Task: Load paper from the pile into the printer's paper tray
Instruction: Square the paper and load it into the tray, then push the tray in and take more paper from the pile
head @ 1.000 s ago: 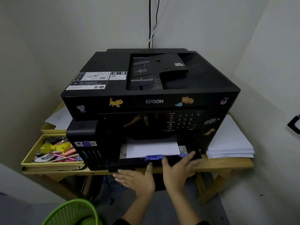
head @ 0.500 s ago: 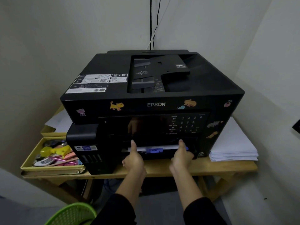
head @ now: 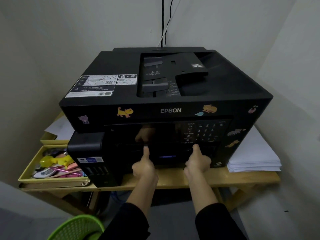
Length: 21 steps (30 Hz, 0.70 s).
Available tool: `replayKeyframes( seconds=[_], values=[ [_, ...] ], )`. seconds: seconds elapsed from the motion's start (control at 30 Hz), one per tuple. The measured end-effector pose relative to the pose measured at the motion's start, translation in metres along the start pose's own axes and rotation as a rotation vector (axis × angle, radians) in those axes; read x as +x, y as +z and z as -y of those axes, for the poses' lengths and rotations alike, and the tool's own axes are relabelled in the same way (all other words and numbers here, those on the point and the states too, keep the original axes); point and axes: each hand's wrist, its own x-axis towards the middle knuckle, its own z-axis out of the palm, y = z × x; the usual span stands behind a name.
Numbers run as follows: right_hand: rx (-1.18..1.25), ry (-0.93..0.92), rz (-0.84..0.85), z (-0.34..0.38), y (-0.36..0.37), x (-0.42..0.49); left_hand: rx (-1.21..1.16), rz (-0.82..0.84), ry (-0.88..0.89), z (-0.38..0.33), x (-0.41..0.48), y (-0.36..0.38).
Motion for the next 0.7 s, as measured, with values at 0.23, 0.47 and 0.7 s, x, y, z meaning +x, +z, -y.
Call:
replayKeyframes(
  seconds=[0.23,0.47,0.7],
  values=[
    [0.019,-0.005,0.036,0.004,0.014,0.007,0.087,0.010,0.007,-0.005,0.007,0.014],
    [-0.050,-0.051,0.058,0.001,0.006,-0.002,0.391,0.056,0.079,0.003,0.019,0.008],
    [-0.274,-0.324,-0.057,-0.017,-0.026,-0.019,0.738,0.258,0.376,0.034,-0.009,-0.020]
  ],
)
